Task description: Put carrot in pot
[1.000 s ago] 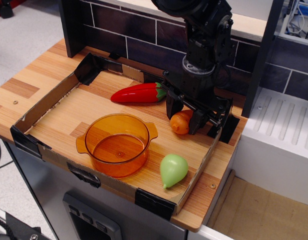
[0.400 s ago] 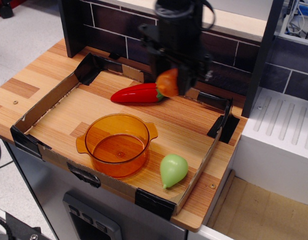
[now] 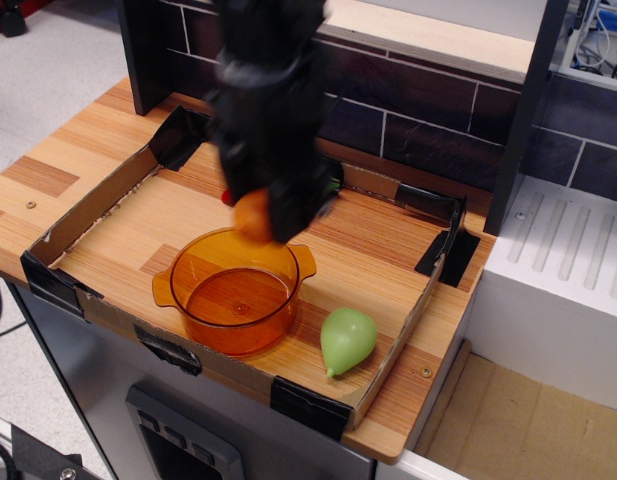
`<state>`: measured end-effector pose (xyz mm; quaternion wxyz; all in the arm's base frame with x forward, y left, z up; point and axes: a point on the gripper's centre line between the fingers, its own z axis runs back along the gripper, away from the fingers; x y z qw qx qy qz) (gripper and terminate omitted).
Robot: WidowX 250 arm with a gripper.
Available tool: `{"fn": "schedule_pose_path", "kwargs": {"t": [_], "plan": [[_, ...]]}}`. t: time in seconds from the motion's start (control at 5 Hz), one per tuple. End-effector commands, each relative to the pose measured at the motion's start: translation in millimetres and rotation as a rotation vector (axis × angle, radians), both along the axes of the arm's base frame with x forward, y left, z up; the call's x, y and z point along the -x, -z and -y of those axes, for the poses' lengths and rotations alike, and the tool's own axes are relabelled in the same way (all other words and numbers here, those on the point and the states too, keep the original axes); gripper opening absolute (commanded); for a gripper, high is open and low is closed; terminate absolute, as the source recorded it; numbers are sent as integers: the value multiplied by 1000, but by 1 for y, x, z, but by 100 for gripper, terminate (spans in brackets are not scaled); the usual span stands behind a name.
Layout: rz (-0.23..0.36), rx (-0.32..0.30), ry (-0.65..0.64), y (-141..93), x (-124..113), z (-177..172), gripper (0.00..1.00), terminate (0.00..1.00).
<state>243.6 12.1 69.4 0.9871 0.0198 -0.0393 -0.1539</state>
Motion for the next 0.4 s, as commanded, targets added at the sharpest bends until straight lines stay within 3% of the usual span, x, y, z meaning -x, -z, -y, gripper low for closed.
{"fn": "schedule_pose_path", "kwargs": {"t": [0.0,0.2], "plan": [[30,-57,43,2,18,-14,100,0],[28,-69,56,4,19,-15,100,0]]}}
